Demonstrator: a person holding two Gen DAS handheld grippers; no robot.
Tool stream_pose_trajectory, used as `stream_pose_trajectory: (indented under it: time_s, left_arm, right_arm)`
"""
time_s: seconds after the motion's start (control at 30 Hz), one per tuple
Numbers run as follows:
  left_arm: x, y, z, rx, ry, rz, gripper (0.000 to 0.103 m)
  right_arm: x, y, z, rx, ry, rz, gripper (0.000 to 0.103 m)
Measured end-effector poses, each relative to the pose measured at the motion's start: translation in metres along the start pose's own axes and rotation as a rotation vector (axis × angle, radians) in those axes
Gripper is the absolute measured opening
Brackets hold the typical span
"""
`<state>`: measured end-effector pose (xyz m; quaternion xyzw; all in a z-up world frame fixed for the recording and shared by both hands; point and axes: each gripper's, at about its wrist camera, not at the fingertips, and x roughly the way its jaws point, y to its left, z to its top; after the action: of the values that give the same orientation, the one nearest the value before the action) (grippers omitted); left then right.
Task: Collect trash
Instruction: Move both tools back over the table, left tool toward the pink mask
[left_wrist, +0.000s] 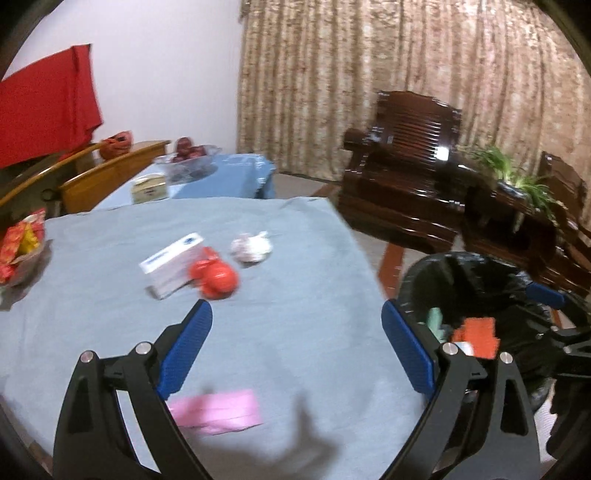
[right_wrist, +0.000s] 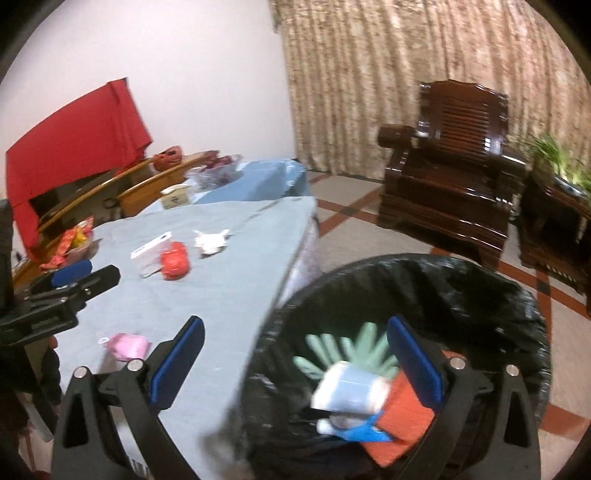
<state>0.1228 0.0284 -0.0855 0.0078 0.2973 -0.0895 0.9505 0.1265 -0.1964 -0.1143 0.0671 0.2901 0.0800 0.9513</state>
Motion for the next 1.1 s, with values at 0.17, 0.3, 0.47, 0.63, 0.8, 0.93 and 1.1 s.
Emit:
stream_pose_trajectory:
  time_s: [0.17, 0.3, 0.47, 0.63, 0.8, 0.93, 1.1]
  left_arm:
    - [-0.007, 0.045, -0.015, -0.051, 0.017, 0.090, 0.090]
    - [-0.010, 0.075, -0.029, -0.072, 0.038, 0.149, 0.090]
    - [-0.011, 0.104, -0.047, -0.105, 0.066, 0.189, 0.090]
    - [-0.004, 0.120, -0.061, -0.117, 0.089, 0.197, 0.090]
    - [0.004, 0.129, -0.073, -0.133, 0.110, 0.200, 0.085]
    - [0.008, 0.133, -0.077, -0.152, 0.117, 0.191, 0.085]
    - [0.014, 0.127, -0.081, -0.157, 0.135, 0.161, 0.085]
  right_arm:
    - [0.010, 0.034, -0.004, -0.043, 0.008, 0.089, 0.097]
    - [0.023, 0.070, -0.012, -0.113, 0.017, 0.158, 0.097]
    - [0.040, 0.104, -0.020, -0.144, 0.029, 0.237, 0.096]
    - [0.057, 0.128, -0.024, -0.171, 0.040, 0.264, 0.091]
    - [0.081, 0.137, -0.027, -0.173, 0.067, 0.246, 0.079]
    - [0.100, 0.138, -0.039, -0.183, 0.119, 0.218, 0.075]
    - [0.111, 0.136, -0.045, -0.177, 0.148, 0.198, 0.070]
